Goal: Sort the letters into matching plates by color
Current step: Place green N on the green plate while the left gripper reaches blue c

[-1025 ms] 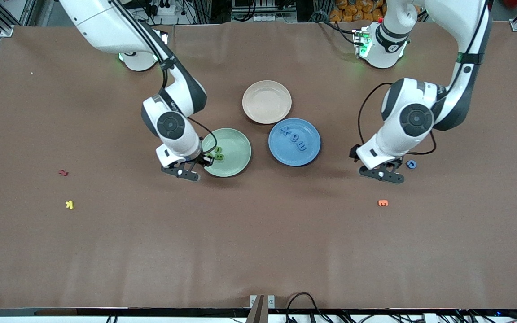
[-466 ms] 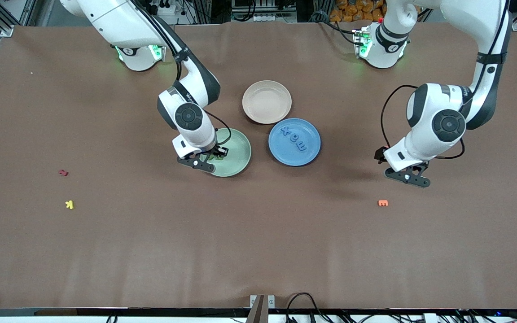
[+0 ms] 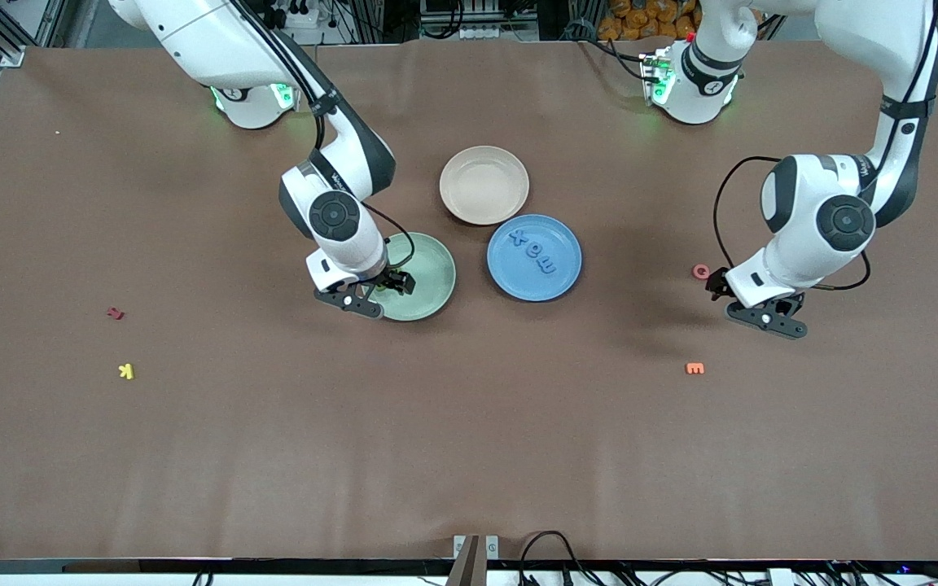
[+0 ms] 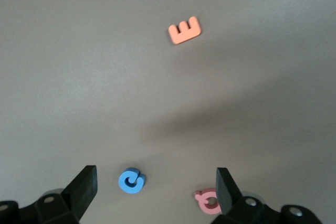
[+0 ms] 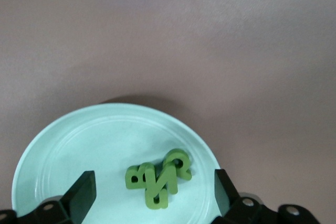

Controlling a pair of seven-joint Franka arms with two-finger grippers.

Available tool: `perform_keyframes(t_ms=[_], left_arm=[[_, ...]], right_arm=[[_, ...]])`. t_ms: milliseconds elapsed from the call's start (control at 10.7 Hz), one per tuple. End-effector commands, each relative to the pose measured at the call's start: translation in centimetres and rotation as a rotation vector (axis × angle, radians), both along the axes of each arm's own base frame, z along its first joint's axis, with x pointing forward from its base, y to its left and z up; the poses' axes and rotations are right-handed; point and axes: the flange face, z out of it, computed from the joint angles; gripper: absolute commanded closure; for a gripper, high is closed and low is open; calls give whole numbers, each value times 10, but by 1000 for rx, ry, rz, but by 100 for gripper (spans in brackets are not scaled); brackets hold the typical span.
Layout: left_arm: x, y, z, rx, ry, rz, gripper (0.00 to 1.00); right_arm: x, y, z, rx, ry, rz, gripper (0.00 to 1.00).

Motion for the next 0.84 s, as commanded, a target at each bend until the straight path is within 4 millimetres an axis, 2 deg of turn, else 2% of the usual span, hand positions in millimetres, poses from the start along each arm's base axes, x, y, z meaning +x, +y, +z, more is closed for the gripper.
perform_keyframes(t_ms=[0, 93, 280, 373, 559, 746], left_arm=[[-13, 22, -12, -44, -28, -5, 0], [-16, 25, -19, -50, -41, -4, 0], [-24, 32, -29, -51, -58, -2, 0], [-26, 37, -32, -48, -59, -1, 0], [-26, 58, -45, -47, -55, -9, 0], [-29, 68, -61, -79, -33, -15, 0]], right_arm=[[24, -35, 10, -1, -6, 2, 0], [32, -50, 10, -1, -7, 14, 0], [53, -93, 10, -6, -12, 36, 0], [65, -122, 11, -15, -17, 45, 0], [83, -178, 10, -34, -23, 72, 0], [98, -232, 14, -49, -30, 90, 0]])
